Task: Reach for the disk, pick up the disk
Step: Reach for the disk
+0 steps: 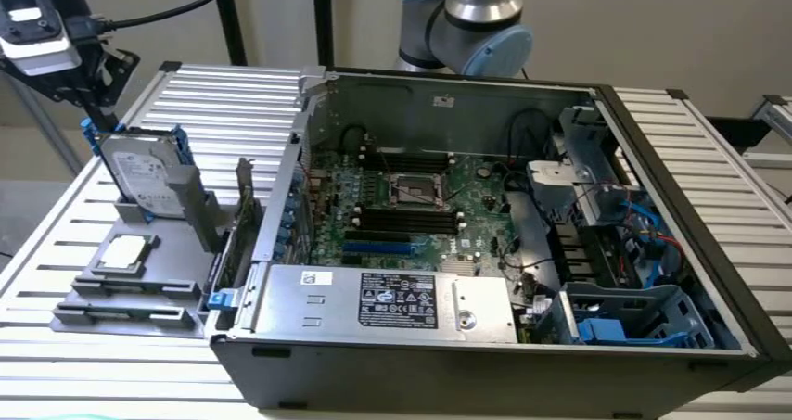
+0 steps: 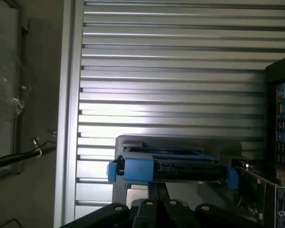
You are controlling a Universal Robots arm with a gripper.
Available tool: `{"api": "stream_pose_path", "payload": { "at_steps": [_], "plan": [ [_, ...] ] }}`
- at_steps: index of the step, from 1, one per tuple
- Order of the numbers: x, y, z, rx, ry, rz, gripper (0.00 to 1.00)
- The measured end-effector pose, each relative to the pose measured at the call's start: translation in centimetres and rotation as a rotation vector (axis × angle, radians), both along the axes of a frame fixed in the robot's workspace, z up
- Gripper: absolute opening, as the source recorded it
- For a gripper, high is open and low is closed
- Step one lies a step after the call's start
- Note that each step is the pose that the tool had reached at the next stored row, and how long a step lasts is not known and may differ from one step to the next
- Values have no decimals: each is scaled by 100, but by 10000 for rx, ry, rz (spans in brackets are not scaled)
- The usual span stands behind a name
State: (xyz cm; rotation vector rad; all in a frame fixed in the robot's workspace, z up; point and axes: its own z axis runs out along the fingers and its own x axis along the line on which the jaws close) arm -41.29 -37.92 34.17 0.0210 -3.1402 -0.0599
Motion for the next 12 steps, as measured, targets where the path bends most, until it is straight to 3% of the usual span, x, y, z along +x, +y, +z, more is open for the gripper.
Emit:
{"api": "stream_pose_path", "payload": {
  "at_steps": [9, 12],
  "plan": [
    [-73, 132, 66, -30, 1, -3, 11],
    [-75, 133, 65, -31, 0, -2, 11]
  ]
}}
